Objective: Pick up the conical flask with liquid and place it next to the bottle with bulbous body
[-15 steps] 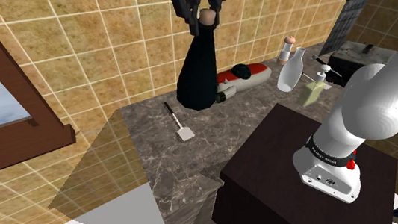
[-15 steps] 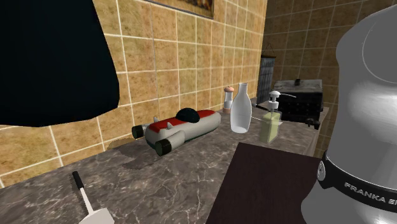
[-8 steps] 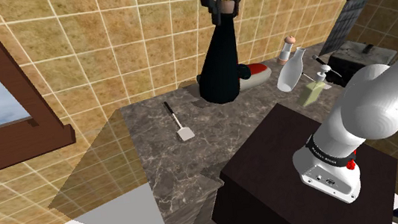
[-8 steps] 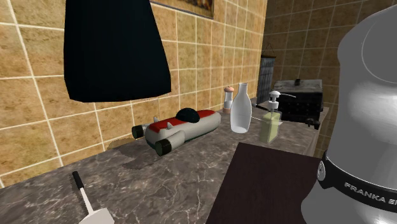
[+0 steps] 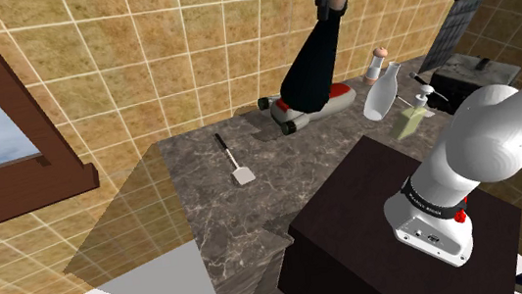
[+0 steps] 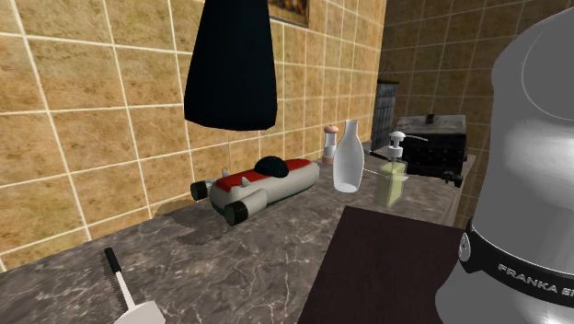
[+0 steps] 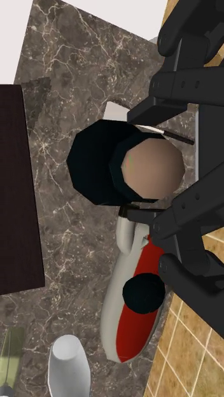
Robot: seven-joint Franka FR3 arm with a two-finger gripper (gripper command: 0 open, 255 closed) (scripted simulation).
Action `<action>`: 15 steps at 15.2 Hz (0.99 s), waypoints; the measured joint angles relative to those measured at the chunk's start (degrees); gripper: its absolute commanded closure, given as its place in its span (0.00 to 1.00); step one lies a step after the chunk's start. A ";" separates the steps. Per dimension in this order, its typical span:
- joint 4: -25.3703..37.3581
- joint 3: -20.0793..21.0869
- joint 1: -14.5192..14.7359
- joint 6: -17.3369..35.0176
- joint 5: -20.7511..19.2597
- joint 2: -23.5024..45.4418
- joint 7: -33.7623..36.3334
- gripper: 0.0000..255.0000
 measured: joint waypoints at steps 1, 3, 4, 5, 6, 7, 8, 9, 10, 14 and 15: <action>-0.43 -1.13 -0.35 -0.24 -0.62 -0.73 -1.43 1.00; -1.57 -3.57 -1.13 -0.26 -2.09 -2.08 -4.50 1.00; -2.39 -4.67 -1.47 -0.03 -2.77 -2.76 -5.88 1.00; -2.67 -6.00 -1.93 0.08 -3.61 -3.06 -7.50 1.00; -3.16 -6.92 -2.22 -0.02 -4.23 -3.76 -8.67 1.00; -4.12 -8.18 -2.64 0.45 -5.04 -4.40 -10.17 1.00; -4.65 -9.40 -3.04 0.63 -5.87 -4.90 -11.65 1.00; -4.75 -10.49 -3.42 0.52 -6.63 -5.29 -13.03 1.00; -4.04 -11.57 -3.78 0.31 -7.37 -4.98 -14.39 1.00; -4.05 -16.08 -5.23 1.29 -10.34 -4.87 -19.75 1.00; -4.04 -17.45 -5.66 1.71 -11.18 -4.70 -21.33 1.00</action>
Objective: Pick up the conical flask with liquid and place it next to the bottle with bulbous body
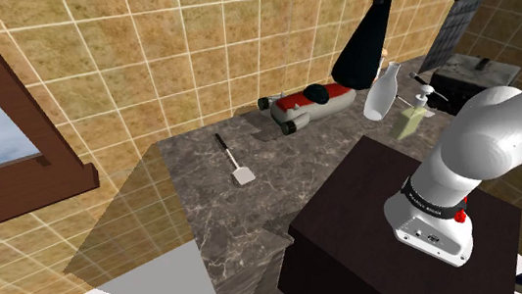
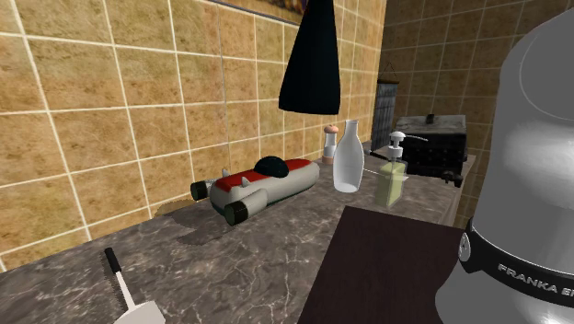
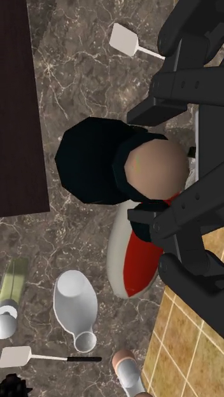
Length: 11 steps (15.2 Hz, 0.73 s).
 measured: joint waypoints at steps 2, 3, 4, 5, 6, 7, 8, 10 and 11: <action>1.05 -2.38 -0.73 0.09 -1.47 0.53 -2.96 1.00; 1.08 -3.71 -1.10 0.69 -2.23 0.84 -4.46 1.00; 1.69 -4.78 -1.38 0.84 -2.79 1.33 -5.74 1.00; 2.93 -6.10 -1.68 0.90 -3.42 2.28 -7.36 1.00; 2.67 -7.20 -2.01 1.52 -4.01 2.33 -8.57 1.00; 2.82 -8.31 -2.31 1.95 -4.56 2.59 -9.84 1.00; 2.96 -9.66 -2.63 2.69 -5.16 3.08 -11.30 1.00; 4.71 -12.00 -3.12 2.93 -6.05 4.36 -14.16 1.00; 5.41 -13.11 -3.34 3.21 -6.40 4.98 -15.48 1.00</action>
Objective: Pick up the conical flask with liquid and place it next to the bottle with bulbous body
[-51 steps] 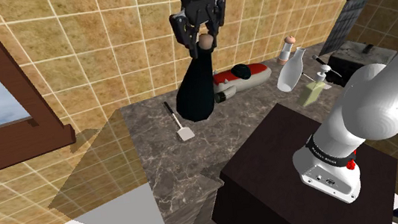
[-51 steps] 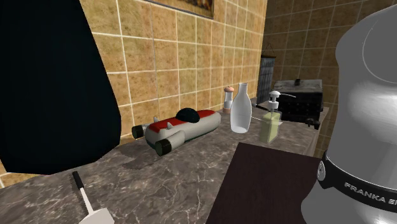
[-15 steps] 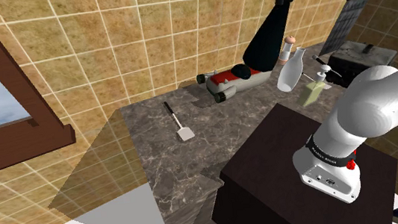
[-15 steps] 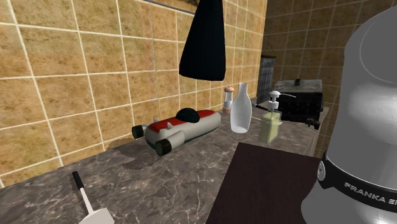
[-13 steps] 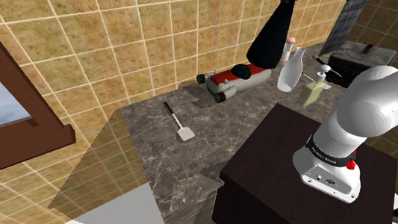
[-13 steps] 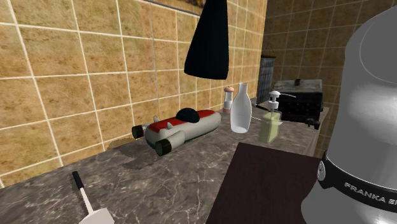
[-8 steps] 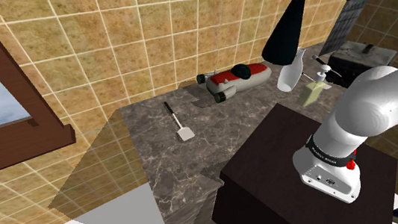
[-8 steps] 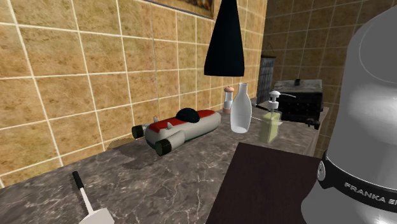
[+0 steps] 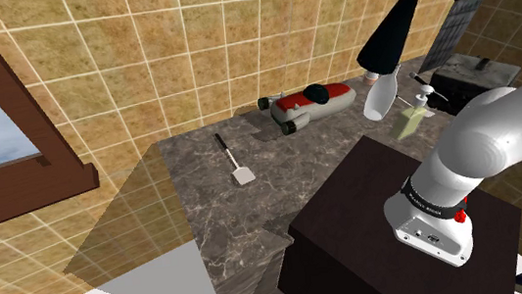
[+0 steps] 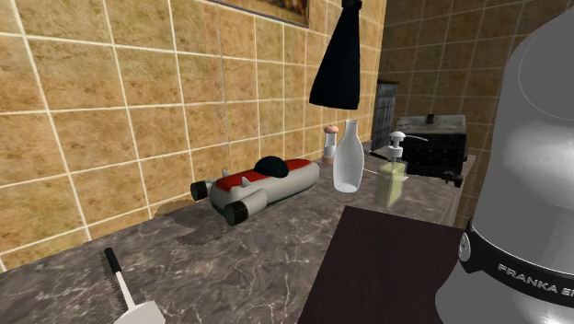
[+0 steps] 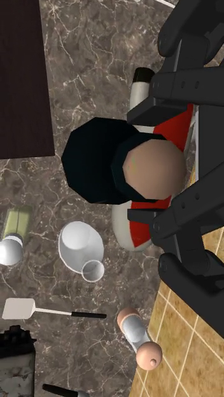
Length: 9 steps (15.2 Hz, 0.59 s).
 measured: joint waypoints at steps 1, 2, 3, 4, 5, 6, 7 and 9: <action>1.34 -1.32 -0.06 0.51 -0.13 1.48 -1.38 1.00; 2.36 -2.80 -0.33 0.82 -0.49 2.36 -3.13 1.00; 3.02 -3.94 -0.54 1.14 -0.74 3.00 -4.49 1.00; 4.47 -5.34 -0.71 1.24 -0.87 4.14 -6.19 1.00; 5.42 -6.55 -0.74 1.82 -0.78 5.37 -7.45 1.00; 6.83 -8.20 -0.85 2.40 -0.68 6.95 -9.25 1.00; 7.80 -9.85 -1.07 3.07 -0.63 8.18 -11.11 1.00; 11.66 -13.05 -1.12 3.54 0.38 11.88 -14.77 1.00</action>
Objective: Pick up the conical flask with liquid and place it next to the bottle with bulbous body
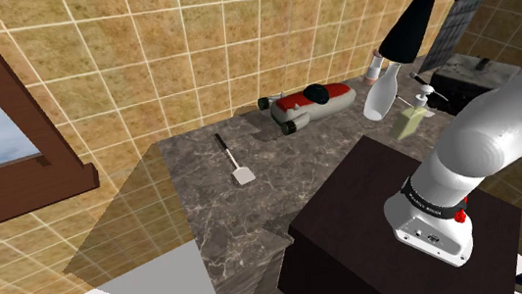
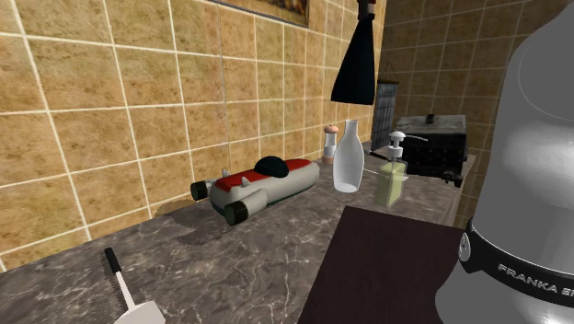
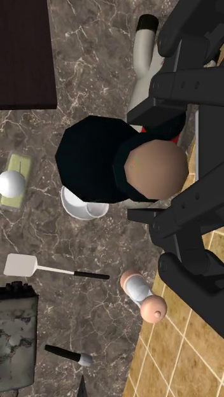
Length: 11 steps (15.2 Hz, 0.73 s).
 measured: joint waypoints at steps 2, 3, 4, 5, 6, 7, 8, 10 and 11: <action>2.98 -2.97 -0.17 0.90 1.39 3.52 -3.43 1.00; 5.07 -4.54 -0.32 0.94 2.40 5.60 -5.35 1.00; 5.95 -5.99 -0.58 1.78 3.33 7.31 -7.03 1.00; 7.95 -7.84 -0.93 2.28 4.88 9.93 -9.24 1.00; 9.07 -9.16 -1.44 2.63 5.93 11.48 -11.14 1.00; 11.39 -10.93 -2.14 2.78 7.87 14.28 -13.54 1.00; 13.47 -12.52 -3.08 3.00 9.99 17.11 -16.06 1.00; 19.48 -15.19 -6.13 2.28 15.53 24.14 -21.51 1.00; 21.75 -15.90 -7.97 2.01 17.87 26.90 -23.79 1.00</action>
